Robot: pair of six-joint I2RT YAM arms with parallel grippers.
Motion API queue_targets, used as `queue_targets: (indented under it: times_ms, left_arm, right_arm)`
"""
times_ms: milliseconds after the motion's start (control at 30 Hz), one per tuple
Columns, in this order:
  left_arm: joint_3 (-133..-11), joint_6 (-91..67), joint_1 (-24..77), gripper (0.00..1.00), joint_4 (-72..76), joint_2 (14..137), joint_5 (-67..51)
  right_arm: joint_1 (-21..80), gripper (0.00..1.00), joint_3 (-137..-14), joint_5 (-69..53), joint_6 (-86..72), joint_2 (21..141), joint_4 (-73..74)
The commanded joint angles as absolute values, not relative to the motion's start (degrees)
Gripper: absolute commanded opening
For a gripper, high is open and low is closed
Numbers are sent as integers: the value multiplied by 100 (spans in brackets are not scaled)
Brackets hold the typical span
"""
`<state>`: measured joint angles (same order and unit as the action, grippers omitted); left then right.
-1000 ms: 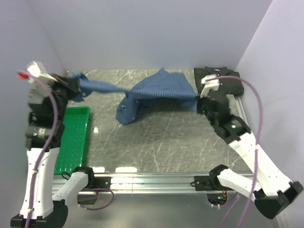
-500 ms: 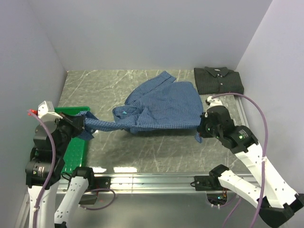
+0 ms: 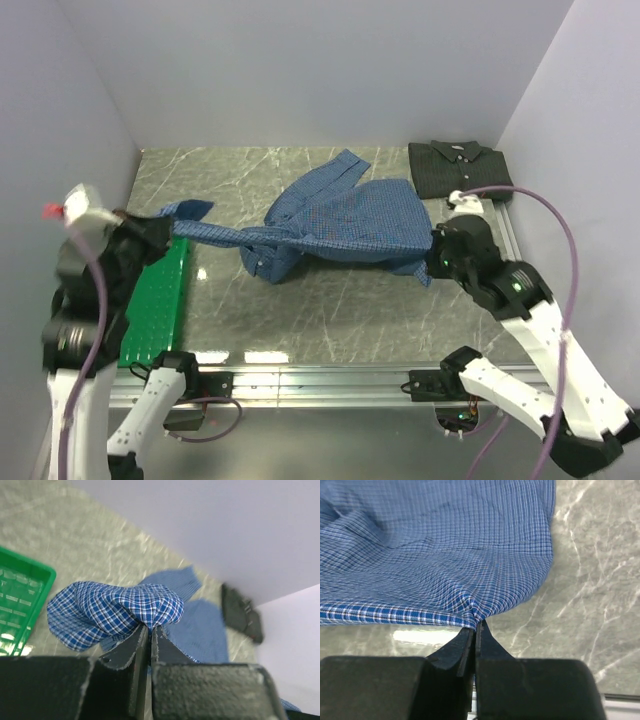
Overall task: Fold and stack the long sleeve shirts
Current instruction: Flatten the shirt out
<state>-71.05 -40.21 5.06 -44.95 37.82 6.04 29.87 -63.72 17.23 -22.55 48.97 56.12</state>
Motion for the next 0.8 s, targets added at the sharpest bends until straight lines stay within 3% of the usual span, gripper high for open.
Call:
queue_targets:
  times_ms: [0,67,100,200,267,333,433,600,767]
  left_arm:
    - [-7155,-4104,483,9,-4306,2858,1598]
    - [-7049,-4227,510,15,-4603,2559,1713]
    - [-6918,-4254,553,18,-4666,2471,1740]
    - [-6777,-4385,668,32,-4877,2119,2003]
    - [-6829,-4351,826,48,-4904,1943,2197]
    - [-6951,-4289,993,62,-4896,1916,2285]
    - [-7338,-3991,1160,74,-4939,2108,2399]
    - [-7918,-3665,1292,78,-5124,2627,2085]
    - [-7349,-3892,1292,78,-4774,3330,829]
  right_arm:
    - [2971,1,-6434,2075,-2232,3950,5713]
    - [2962,5,-6320,1769,-2198,3623,5625]
    - [2971,17,-6302,1645,-2180,3334,5590]
    - [2962,34,-6197,1196,-2092,2859,5484]
    - [2971,42,-6187,1073,-2066,2629,5458]
    - [2962,46,-6188,1037,-2030,2532,5423]
    - [2962,51,-6187,862,-1907,2584,5370]
    - [2971,55,-6039,624,-2082,2978,5160]
    - [2953,56,-5521,343,-2768,3786,4563]
